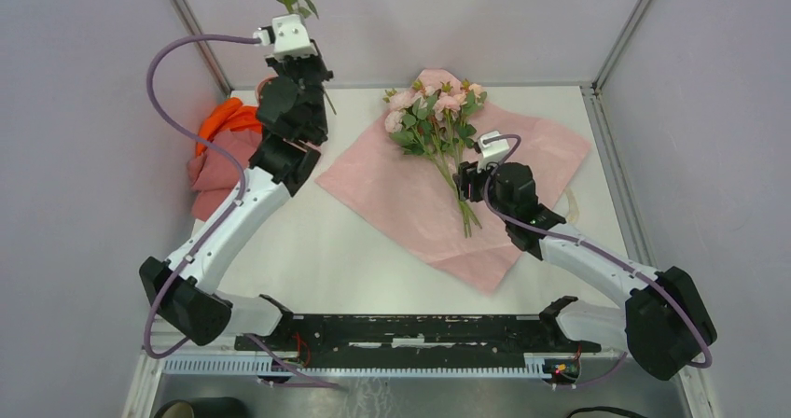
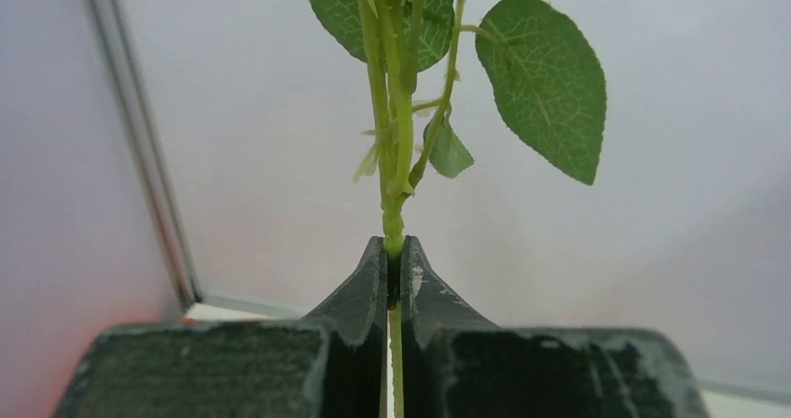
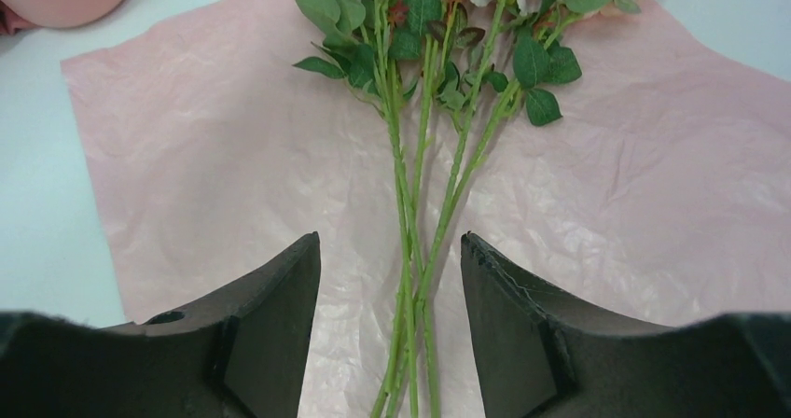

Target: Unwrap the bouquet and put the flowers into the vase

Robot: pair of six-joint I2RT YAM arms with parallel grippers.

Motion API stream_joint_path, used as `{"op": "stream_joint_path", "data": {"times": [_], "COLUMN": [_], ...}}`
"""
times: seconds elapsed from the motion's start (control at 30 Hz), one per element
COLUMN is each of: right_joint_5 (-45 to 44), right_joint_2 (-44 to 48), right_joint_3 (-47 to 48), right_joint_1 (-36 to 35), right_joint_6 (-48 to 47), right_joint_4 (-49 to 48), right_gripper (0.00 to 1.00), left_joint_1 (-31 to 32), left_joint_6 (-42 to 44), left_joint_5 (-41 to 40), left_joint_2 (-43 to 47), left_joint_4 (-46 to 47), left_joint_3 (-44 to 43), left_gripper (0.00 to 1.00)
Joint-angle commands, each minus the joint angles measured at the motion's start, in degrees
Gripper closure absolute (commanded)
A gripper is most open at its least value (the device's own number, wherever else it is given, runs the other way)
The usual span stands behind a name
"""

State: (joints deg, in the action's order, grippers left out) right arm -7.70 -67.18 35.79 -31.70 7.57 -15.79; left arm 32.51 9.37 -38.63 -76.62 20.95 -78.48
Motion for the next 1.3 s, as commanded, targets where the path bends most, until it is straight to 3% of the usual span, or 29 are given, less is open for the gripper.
{"op": "stream_joint_path", "data": {"times": [0.0, 0.37, 0.57, 1.27], "right_joint_5": [-0.47, -0.21, -0.3, 0.46], "right_joint_2": [1.17, 0.29, 0.2, 1.65], "right_joint_3": [-1.09, -1.34, -1.59, -3.26], "right_joint_1": [0.32, 0.88, 1.12, 1.6], "right_joint_6": [-0.4, -0.72, -0.71, -0.95], "right_joint_4": [-0.92, -1.18, -1.16, -0.65], "right_gripper": [0.38, 0.38, 0.38, 0.38], "left_joint_1": [-4.43, -18.35, -23.83, -24.33], "left_joint_6": [9.17, 7.12, -0.46, -14.41], "left_joint_5": [-0.75, 2.81, 5.53, 4.71], "left_joint_2": [-2.85, -9.84, -12.24, -12.42], "left_joint_4": [3.98, -0.39, -4.46, -6.54], "left_joint_3": [-6.99, -18.4, -19.34, -7.9], "left_gripper": [0.98, 0.98, 0.98, 0.98]}}
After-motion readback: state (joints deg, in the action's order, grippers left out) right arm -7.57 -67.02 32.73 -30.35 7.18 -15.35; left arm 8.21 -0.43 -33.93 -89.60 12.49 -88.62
